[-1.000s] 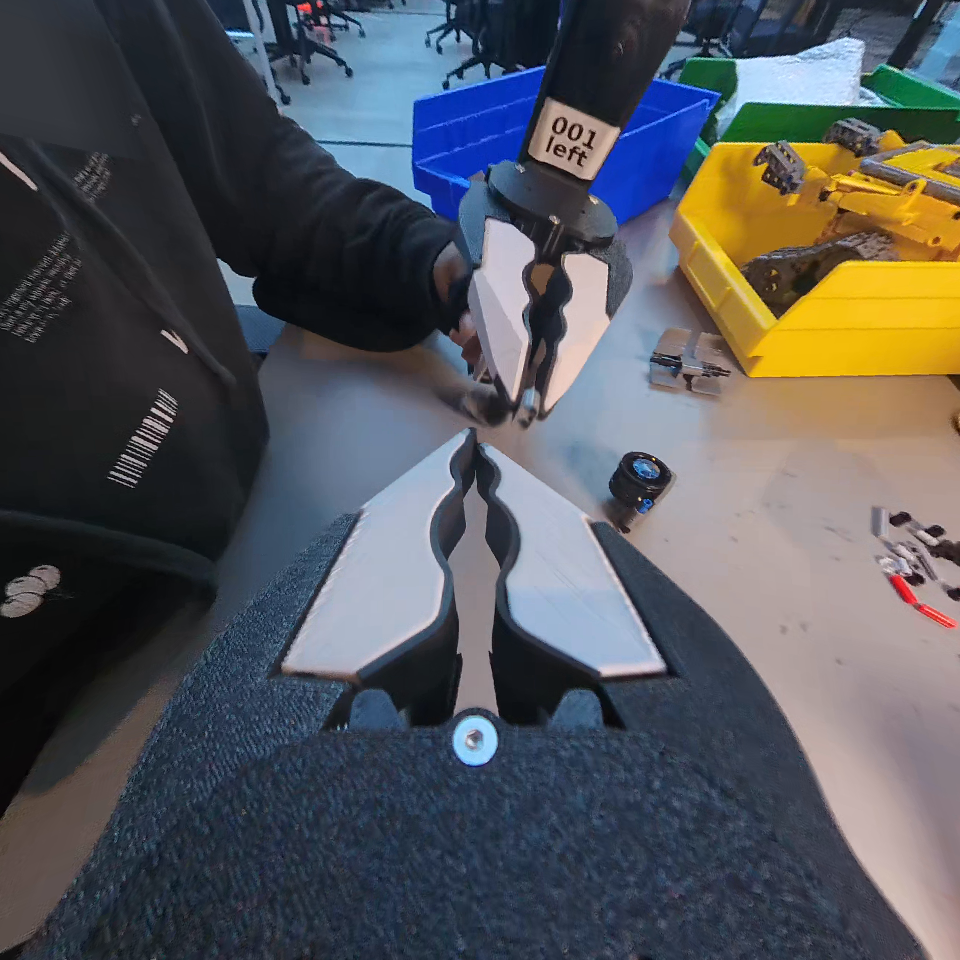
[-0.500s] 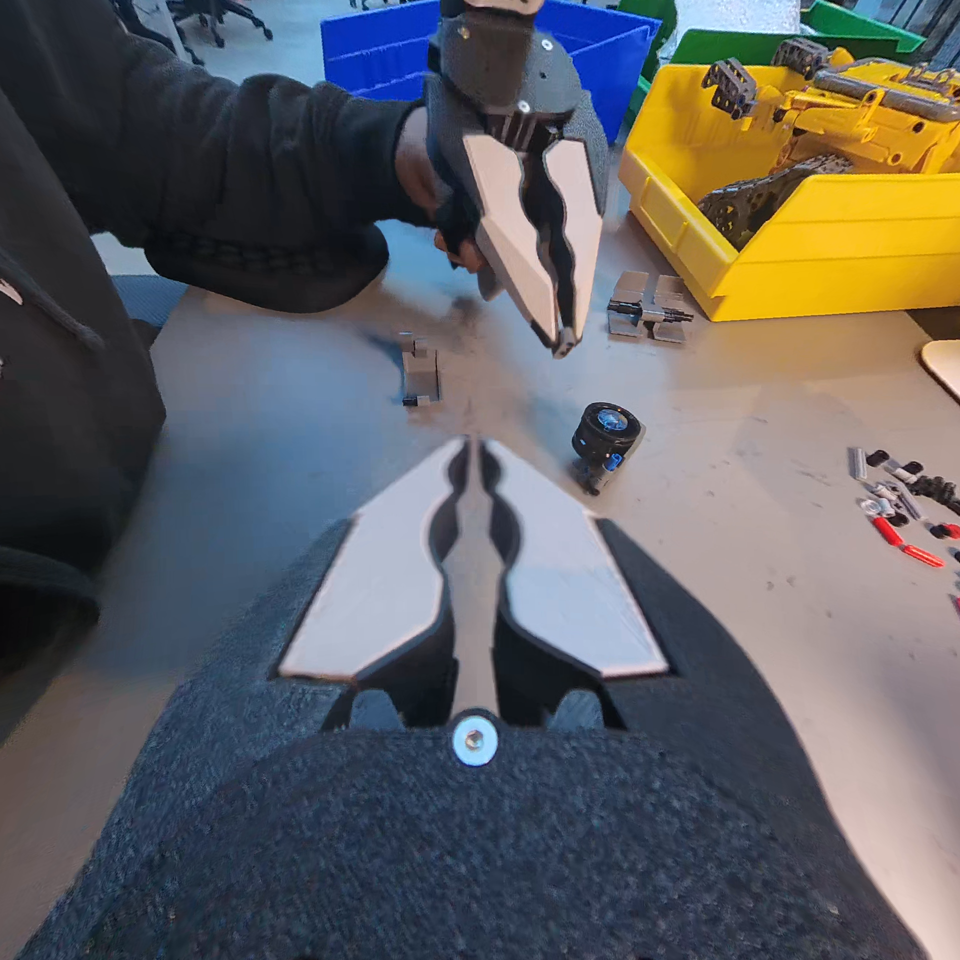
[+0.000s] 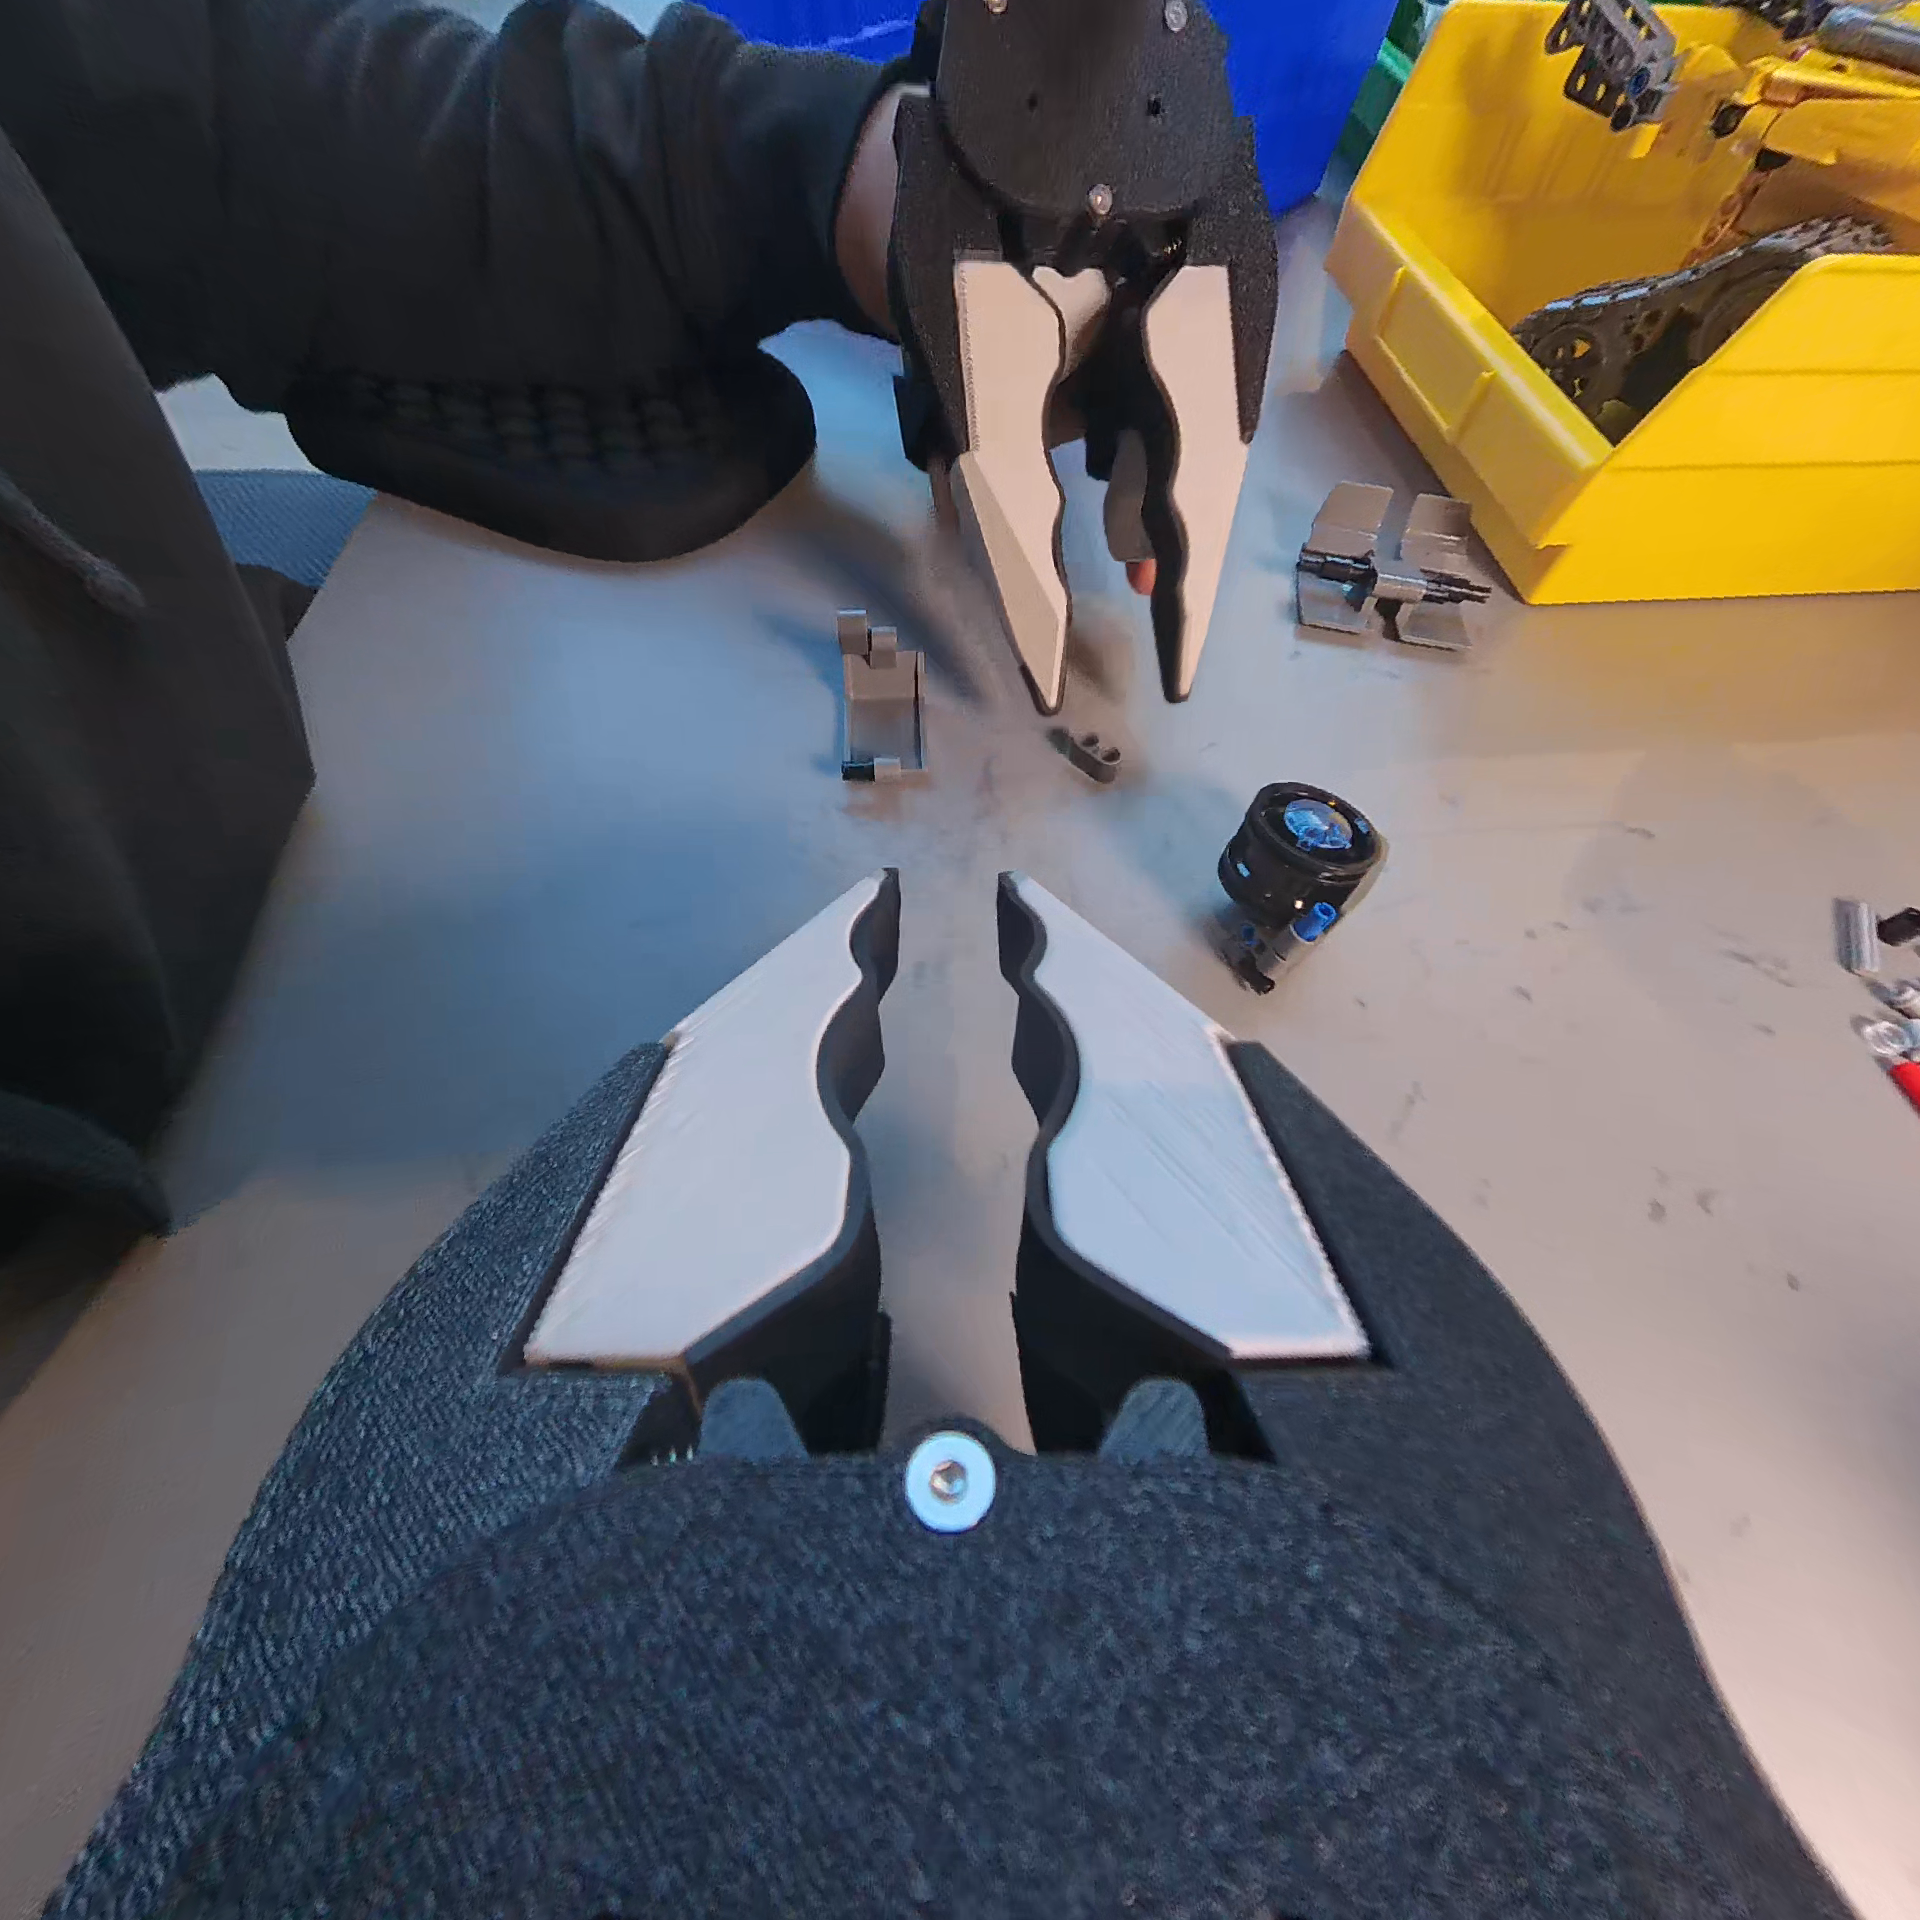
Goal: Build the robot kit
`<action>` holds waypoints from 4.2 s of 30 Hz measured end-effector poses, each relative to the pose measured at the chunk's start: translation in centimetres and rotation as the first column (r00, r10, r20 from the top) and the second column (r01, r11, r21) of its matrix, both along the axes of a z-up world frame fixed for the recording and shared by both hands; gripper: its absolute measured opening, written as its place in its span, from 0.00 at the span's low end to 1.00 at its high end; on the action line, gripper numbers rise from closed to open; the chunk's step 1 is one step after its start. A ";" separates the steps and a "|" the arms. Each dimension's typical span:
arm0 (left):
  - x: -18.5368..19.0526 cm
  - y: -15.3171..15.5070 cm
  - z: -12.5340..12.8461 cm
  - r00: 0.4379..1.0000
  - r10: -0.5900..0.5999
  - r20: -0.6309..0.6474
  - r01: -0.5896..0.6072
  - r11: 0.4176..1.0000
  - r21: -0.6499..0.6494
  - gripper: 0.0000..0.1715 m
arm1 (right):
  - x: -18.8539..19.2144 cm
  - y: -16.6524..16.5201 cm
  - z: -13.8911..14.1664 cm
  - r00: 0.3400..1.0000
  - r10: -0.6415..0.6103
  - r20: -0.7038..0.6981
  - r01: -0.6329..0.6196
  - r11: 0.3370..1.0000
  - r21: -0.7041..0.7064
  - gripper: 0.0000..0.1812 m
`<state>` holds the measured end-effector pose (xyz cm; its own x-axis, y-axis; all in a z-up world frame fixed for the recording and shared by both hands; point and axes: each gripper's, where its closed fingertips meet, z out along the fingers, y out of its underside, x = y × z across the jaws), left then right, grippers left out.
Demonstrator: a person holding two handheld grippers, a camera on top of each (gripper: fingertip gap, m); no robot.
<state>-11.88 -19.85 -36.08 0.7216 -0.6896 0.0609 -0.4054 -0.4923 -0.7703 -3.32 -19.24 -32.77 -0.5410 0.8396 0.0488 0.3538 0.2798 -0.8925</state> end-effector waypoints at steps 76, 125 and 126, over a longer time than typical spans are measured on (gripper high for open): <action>6.1 1.4 7.2 0.784 0.004 0.620 -0.016 1.000 0.013 0.04 | -2.3 -0.8 4.7 0.886 0.013 -0.464 0.205 0.886 0.417 0.14; 9.7 -2.9 -1.6 0.956 -0.281 -0.085 0.277 0.959 -0.055 0.08 | 3.2 1.0 -3.5 0.975 0.049 0.218 -0.146 0.879 0.454 0.01; 9.9 -2.8 -1.6 0.958 -0.275 -0.084 0.272 0.961 -0.048 0.08 | 3.3 0.9 -3.4 0.973 0.055 0.222 -0.152 0.880 0.450 0.01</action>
<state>-1.95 -22.67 -37.64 0.5094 -0.8599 0.0329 -0.5944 -0.3792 -0.7091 0.03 -18.36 -36.22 -0.6627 0.6862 0.2998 0.4544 0.6867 -0.5673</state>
